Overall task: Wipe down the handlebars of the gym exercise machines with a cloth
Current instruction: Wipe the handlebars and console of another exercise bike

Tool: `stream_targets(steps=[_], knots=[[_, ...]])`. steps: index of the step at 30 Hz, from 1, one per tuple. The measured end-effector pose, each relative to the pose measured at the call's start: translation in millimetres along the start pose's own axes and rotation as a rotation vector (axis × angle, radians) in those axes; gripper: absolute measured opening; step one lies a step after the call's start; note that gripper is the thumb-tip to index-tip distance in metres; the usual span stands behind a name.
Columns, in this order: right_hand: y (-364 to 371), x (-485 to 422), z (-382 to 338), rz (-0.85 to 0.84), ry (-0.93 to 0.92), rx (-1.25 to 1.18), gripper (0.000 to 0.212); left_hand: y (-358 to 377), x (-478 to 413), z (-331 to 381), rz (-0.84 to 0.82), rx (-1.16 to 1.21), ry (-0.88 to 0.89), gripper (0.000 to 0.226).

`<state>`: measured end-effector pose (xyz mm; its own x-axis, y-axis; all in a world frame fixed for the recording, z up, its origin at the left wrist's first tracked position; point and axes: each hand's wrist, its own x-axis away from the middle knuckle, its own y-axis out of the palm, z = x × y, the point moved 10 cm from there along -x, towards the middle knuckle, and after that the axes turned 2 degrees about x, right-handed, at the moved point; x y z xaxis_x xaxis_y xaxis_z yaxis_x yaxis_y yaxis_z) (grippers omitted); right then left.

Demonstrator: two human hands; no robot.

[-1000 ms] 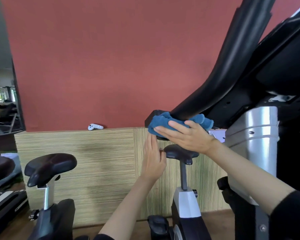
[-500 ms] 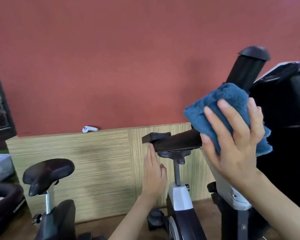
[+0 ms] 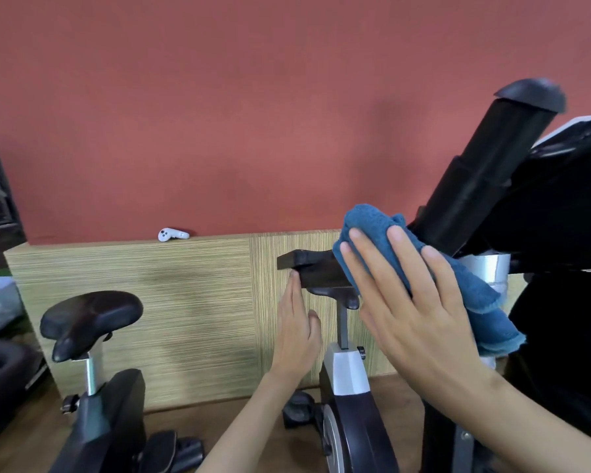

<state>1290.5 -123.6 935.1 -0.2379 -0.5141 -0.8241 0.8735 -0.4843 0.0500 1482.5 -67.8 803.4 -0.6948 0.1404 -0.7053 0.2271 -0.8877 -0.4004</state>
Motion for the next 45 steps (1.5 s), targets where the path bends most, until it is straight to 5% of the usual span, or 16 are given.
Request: stream_targets(steps=[8,15,21,34,41,45], knots=[[21,-12,-39,-0.183,0.144,-0.025,0.05,-13,-9,-12,0.016,0.054,0.124,0.06],[37,-32,-51,-0.367,0.269,-0.151,0.012,-21,-21,-18,0.059,0.184,0.229,0.056],[41,-28,-40,-0.557,0.171,-0.11,0.06,-21,-26,-24,0.111,0.236,0.274,0.049],[96,-22,-88,-0.743,0.221,0.12,0.057,-28,-37,-31,0.181,0.212,0.604,0.033],[88,-25,-101,-0.597,0.285,0.08,0.044,-35,-62,-68,0.344,0.5,0.611,0.012],[90,-26,-106,-0.588,0.251,0.081,0.049,-12,-88,-85,0.235,0.664,0.493,0.048]])
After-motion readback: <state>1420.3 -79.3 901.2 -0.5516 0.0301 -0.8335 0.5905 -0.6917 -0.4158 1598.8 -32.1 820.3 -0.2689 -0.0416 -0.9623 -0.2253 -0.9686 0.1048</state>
